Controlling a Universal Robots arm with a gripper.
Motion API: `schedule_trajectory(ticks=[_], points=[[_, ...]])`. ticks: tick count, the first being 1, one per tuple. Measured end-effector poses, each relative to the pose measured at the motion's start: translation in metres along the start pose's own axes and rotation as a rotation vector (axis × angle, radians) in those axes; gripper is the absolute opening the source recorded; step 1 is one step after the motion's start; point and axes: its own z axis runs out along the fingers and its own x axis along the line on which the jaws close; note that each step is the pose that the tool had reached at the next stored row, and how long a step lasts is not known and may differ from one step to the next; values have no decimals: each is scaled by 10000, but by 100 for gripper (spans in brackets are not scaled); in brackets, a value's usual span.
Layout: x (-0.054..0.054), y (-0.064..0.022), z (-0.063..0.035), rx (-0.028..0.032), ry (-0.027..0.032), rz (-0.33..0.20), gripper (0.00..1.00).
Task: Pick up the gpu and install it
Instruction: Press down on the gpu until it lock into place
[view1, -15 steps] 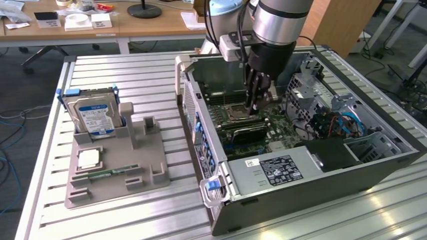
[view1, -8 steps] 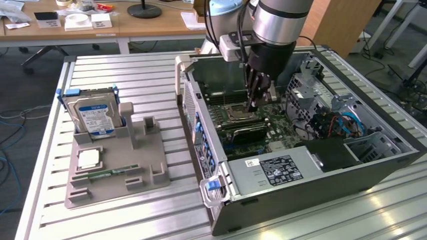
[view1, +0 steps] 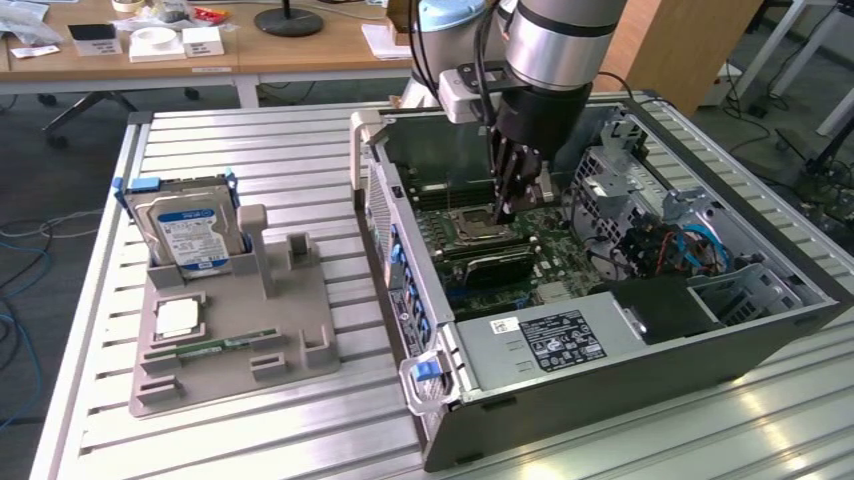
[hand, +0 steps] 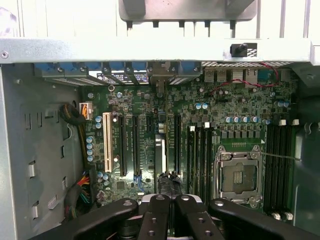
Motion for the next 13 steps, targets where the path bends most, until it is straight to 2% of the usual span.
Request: schedule_trajectory(ticks=[13], points=[[2, 2, 53, 0, 0, 0, 11]])
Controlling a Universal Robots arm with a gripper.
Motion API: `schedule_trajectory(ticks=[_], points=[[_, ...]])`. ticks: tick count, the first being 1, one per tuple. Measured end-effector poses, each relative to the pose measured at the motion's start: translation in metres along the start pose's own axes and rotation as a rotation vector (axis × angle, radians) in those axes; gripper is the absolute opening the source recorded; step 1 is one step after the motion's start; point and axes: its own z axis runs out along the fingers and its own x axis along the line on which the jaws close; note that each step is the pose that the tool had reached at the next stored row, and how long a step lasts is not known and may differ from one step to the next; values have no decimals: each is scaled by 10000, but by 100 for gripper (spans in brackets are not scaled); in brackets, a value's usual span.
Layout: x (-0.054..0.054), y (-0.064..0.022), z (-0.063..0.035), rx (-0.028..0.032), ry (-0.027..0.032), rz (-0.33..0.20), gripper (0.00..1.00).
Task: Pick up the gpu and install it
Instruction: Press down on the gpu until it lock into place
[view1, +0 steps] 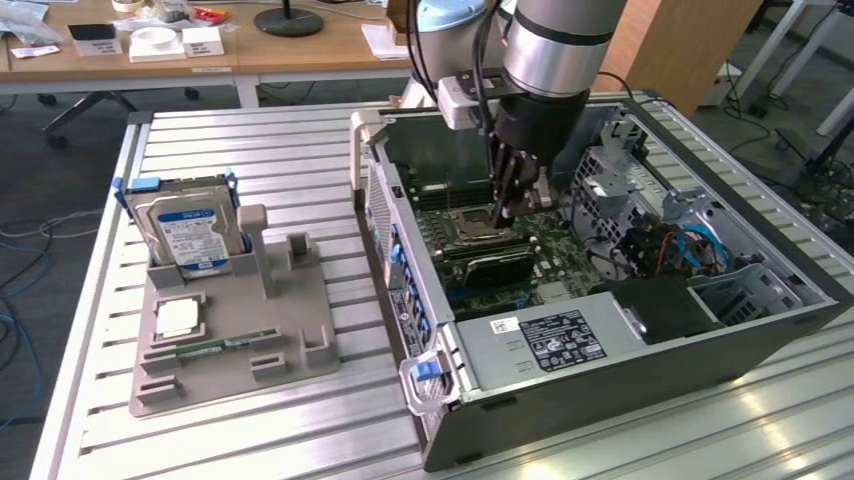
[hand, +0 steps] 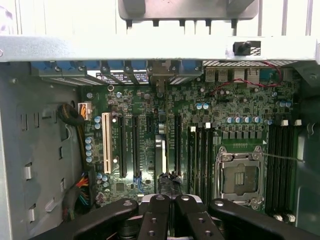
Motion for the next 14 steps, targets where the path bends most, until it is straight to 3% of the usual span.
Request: schedule_trajectory(ticks=[14], points=[[2, 1, 47, -1, 1, 0, 11]])
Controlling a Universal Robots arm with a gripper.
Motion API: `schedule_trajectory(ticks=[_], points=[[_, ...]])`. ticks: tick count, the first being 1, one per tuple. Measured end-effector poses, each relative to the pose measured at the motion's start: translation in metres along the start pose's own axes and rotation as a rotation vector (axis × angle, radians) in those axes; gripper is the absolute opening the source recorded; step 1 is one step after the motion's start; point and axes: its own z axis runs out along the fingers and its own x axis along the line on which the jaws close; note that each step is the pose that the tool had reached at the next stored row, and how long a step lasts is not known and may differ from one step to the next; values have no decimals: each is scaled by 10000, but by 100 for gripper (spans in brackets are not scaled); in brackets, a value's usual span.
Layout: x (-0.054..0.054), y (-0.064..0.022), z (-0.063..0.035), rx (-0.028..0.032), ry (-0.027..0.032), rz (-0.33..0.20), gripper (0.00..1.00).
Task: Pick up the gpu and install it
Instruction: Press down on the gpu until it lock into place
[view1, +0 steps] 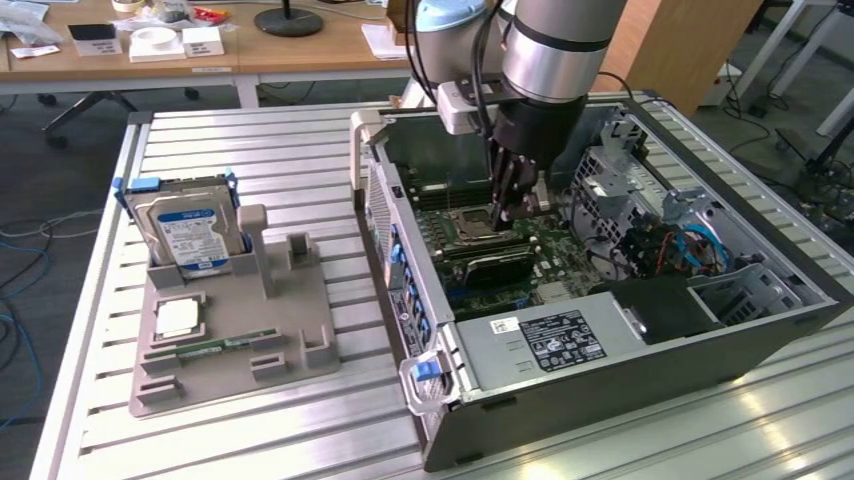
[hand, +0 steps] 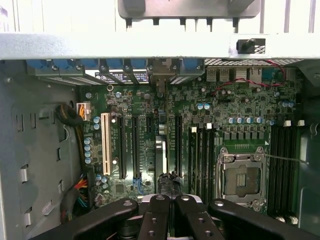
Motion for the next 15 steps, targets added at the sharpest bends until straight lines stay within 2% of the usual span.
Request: schedule_trajectory(ticks=[15], points=[[1, 1, 23, 1, -1, 1, 11]])
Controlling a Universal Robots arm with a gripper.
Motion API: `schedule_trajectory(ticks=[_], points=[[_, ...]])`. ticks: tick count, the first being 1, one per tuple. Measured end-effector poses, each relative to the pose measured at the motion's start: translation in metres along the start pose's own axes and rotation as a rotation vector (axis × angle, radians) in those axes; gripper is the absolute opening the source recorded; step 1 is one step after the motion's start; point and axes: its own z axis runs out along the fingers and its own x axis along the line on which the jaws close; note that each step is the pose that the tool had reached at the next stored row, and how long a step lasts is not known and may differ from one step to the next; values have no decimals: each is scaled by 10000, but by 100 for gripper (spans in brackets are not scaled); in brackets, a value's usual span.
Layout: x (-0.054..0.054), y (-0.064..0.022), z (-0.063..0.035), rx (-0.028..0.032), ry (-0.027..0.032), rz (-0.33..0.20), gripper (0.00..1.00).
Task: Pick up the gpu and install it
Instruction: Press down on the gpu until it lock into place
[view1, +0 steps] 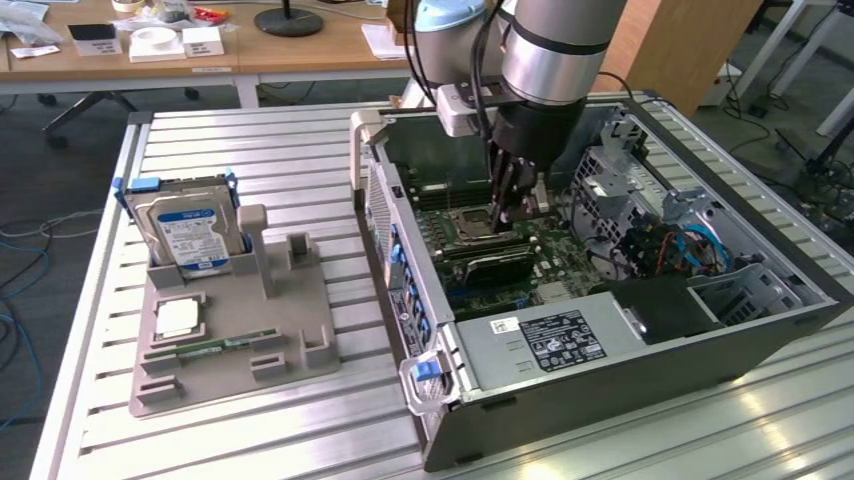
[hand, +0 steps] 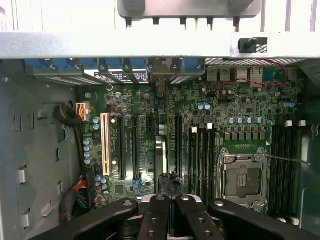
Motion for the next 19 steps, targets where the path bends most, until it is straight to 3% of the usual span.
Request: schedule_trajectory(ticks=[19], points=[[1, 0, 27, 2, 4, 4, 11]])
